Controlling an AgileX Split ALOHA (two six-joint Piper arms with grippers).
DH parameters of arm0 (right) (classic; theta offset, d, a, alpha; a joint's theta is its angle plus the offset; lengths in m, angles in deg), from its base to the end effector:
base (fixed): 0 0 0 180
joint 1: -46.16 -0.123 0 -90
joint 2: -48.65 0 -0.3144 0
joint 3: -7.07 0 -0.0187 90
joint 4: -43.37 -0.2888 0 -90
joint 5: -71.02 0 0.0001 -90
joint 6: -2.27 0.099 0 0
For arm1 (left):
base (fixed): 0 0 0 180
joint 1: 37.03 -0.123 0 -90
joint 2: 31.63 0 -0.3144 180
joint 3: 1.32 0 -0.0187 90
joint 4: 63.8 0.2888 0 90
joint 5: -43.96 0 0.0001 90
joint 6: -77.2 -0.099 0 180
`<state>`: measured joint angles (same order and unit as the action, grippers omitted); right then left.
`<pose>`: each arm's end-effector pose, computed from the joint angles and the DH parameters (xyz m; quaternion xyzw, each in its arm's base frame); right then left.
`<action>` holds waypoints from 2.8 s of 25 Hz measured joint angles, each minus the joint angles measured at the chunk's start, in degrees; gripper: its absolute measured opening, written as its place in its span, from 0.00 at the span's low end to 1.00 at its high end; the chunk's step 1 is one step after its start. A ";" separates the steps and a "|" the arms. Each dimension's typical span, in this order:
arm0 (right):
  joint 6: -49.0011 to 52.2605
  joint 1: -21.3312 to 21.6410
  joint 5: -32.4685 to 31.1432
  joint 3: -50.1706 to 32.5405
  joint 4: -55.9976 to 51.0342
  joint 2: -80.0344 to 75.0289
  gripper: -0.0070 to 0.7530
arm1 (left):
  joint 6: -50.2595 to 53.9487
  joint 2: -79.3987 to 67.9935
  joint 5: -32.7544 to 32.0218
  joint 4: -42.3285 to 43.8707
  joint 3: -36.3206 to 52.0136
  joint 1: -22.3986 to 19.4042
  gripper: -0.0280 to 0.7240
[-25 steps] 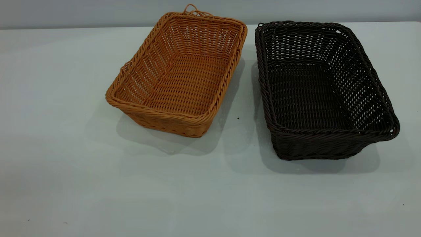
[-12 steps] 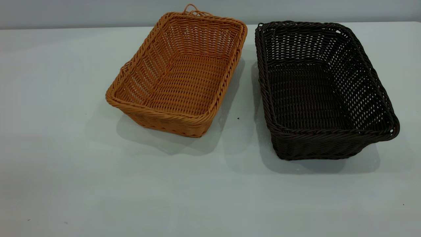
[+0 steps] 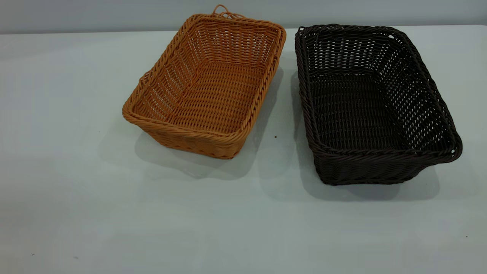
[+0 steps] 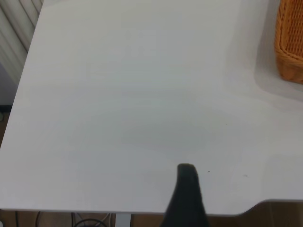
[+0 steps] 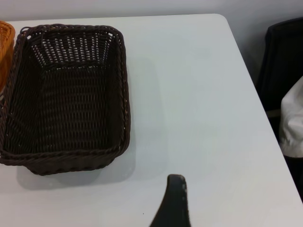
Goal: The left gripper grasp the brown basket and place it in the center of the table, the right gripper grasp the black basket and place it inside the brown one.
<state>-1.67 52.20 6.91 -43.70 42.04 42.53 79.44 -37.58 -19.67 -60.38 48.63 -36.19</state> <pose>0.0041 0.0016 0.2789 0.0152 0.8702 -0.0313 0.4915 0.0020 0.0053 0.2842 -0.0126 0.8635 0.0162 0.5039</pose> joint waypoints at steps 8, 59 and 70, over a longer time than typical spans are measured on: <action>0.00 0.00 0.00 0.00 -0.93 0.00 0.79 | 0.00 0.00 0.00 0.00 0.00 0.00 0.77; 0.81 0.00 0.00 0.00 -1.44 0.00 0.79 | -9.02 -119.60 54.55 -6.68 -42.24 14.52 0.77; 0.82 0.00 0.05 0.00 -1.44 -1.37 0.79 | -10.45 -131.71 54.66 -6.98 -52.70 15.36 0.75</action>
<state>-0.84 52.20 6.96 -43.70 40.60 41.16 69.00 -169.29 34.99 -67.36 -4.07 -20.82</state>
